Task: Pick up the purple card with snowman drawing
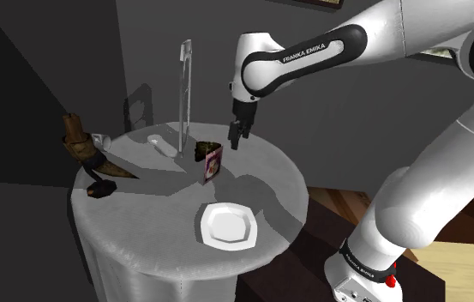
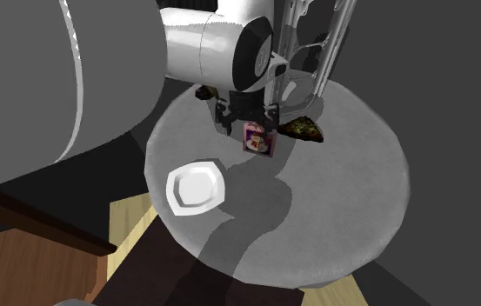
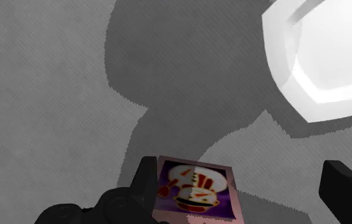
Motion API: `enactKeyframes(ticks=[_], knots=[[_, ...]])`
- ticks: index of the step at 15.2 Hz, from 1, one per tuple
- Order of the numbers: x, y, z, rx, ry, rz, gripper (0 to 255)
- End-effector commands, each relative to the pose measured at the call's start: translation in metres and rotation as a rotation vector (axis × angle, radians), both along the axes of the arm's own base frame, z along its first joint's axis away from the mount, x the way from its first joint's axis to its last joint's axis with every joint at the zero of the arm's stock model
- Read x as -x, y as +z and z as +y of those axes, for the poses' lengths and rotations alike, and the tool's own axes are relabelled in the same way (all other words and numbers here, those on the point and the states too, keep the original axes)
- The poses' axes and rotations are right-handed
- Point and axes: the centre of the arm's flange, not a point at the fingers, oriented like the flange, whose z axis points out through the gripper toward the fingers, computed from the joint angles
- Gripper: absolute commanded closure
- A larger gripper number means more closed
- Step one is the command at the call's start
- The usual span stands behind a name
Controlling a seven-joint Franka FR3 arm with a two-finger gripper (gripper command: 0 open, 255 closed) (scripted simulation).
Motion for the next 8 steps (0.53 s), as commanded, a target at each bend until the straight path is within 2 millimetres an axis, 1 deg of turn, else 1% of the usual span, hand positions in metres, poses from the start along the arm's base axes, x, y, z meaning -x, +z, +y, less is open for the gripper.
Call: enactKeyframes(ticks=[1, 8], knots=[[-0.022, -0.014, 0.008, -0.005, 0.027, -0.008, 0], [-0.091, -0.06, 0.036, -0.021, 0.119, -0.033, 0]])
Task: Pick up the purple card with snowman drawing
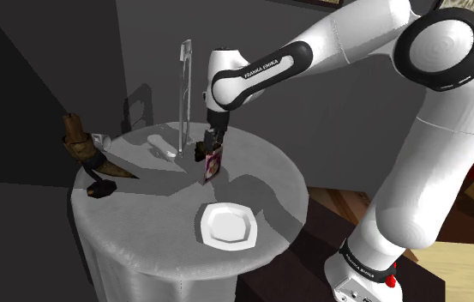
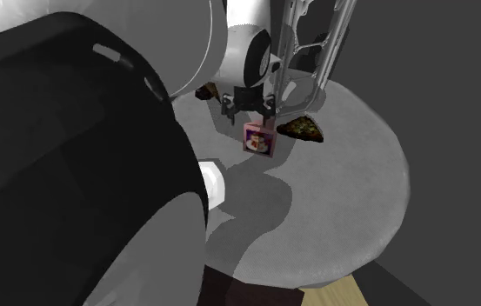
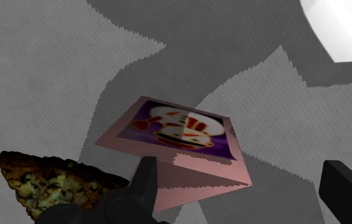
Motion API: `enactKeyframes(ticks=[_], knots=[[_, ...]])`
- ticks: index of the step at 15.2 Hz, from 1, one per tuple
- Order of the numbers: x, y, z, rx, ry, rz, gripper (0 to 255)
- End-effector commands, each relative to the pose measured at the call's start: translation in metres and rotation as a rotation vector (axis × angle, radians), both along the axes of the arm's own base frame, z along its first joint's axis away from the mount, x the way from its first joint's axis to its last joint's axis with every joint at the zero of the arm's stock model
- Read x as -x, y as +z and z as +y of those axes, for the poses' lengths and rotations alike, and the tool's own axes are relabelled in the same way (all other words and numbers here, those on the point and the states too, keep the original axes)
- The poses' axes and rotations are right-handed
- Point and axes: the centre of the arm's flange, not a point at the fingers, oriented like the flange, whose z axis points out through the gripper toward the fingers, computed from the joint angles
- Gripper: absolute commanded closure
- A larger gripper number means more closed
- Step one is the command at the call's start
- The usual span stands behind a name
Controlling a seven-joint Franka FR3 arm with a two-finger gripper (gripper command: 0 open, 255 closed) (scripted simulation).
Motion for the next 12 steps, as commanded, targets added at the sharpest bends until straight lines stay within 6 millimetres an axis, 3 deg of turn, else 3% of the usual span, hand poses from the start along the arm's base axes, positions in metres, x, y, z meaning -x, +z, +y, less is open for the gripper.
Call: enactKeyframes(ticks=[1, 9, 11, 12], knots=[[-0.022, -0.012, 0.008, -0.005, 0.027, -0.008, 0], [-0.025, -0.053, 0.009, -0.006, 0.03, -0.009, 0], [-0.025, -0.053, 0.009, -0.006, 0.03, -0.009, 0], [-0.024, -0.053, 0.009, -0.006, 0.03, -0.009, 255]])
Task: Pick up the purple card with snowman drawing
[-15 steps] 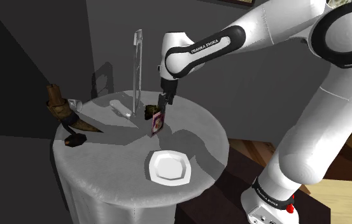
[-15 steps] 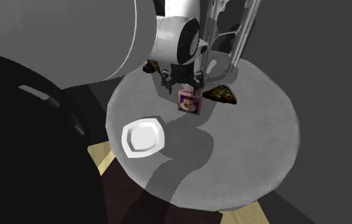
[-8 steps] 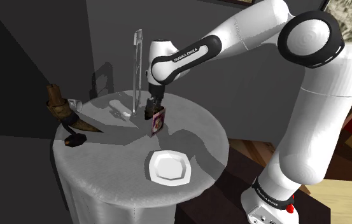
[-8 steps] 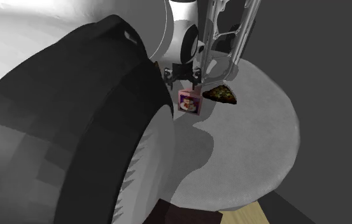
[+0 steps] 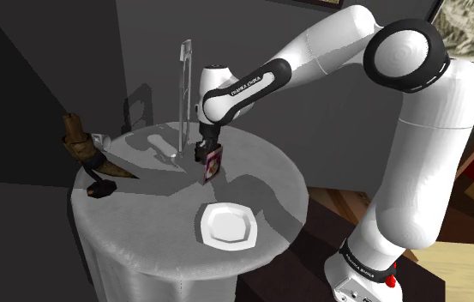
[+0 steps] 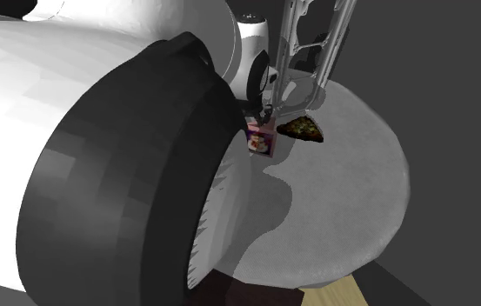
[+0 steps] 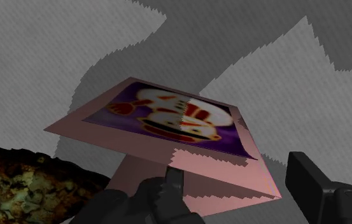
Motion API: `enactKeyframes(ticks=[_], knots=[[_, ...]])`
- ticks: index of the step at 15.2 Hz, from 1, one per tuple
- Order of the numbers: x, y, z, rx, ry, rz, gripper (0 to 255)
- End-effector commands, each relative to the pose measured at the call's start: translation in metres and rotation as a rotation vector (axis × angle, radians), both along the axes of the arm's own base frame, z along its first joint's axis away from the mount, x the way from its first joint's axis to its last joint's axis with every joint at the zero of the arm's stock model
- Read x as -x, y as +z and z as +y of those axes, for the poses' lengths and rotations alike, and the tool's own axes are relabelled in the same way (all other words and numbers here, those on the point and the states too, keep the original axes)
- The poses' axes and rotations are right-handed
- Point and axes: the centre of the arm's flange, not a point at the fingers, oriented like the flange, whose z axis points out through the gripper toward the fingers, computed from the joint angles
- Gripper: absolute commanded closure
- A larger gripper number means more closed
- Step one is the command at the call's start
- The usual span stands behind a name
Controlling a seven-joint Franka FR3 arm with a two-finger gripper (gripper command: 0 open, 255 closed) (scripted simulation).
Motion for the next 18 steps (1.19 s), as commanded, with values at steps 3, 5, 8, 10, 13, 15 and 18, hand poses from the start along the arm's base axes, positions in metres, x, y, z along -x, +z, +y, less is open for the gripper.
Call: enactKeyframes(ticks=[3, 5, 8, 10, 13, 15, 18], knots=[[0.0, -0.001, 0.0, 0.0, 0.0, 0.0, 255], [0.0, -0.001, 0.0, 0.0, 0.0, 0.0, 255], [0.0, -0.001, 0.0, 0.0, 0.0, 0.0, 255], [0.0, 0.004, 0.0, 0.0, 0.0, 0.0, 255], [0.0, 0.02, 0.0, 0.0, 0.0, 0.0, 255], [0.0, 0.031, 0.0, 0.0, 0.0, 0.0, 255], [0.0, 0.047, 0.0, 0.0, 0.0, 0.0, 255]])
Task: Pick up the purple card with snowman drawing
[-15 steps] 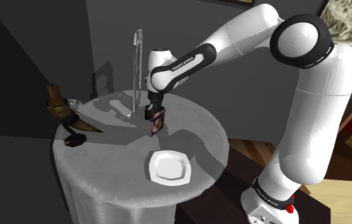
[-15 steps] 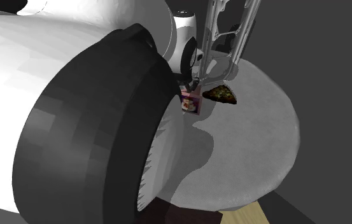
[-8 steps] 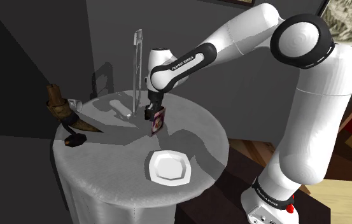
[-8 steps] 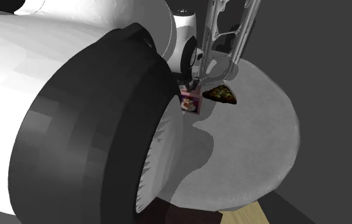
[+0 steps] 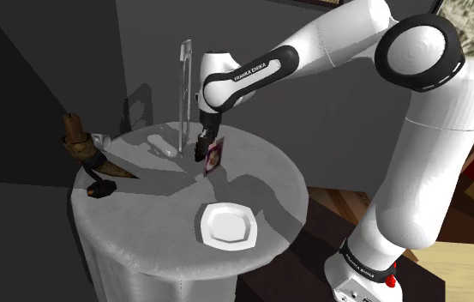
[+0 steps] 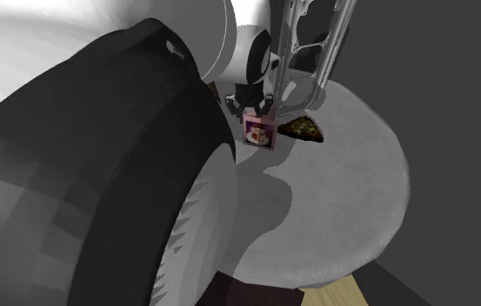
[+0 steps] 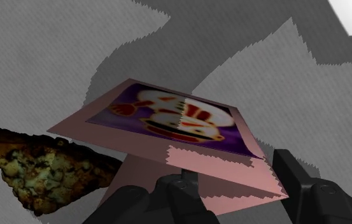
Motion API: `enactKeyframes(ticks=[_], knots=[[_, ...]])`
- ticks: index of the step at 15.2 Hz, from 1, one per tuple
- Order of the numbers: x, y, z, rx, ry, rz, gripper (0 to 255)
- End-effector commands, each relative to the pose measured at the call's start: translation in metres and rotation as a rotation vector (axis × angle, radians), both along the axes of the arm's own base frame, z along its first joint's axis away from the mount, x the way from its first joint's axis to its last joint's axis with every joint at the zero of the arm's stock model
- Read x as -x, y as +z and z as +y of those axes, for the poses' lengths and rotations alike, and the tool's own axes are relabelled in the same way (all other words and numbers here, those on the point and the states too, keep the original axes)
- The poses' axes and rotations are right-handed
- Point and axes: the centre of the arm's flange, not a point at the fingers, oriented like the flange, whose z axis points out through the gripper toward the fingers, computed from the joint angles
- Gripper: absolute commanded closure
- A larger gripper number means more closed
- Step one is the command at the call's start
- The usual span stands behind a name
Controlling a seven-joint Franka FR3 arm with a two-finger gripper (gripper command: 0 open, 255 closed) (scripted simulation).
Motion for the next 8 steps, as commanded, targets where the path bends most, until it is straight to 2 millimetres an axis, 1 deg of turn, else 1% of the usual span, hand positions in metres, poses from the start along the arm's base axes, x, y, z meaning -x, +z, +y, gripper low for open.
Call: enactKeyframes(ticks=[1, 6, 8], knots=[[0.001, 0.011, 0.0, 0.0, 0.0, 0.0, 255], [0.001, 0.038, 0.0, 0.0, 0.0, 0.0, 255], [0.001, 0.038, 0.0, 0.0, 0.0, 0.0, 255]])
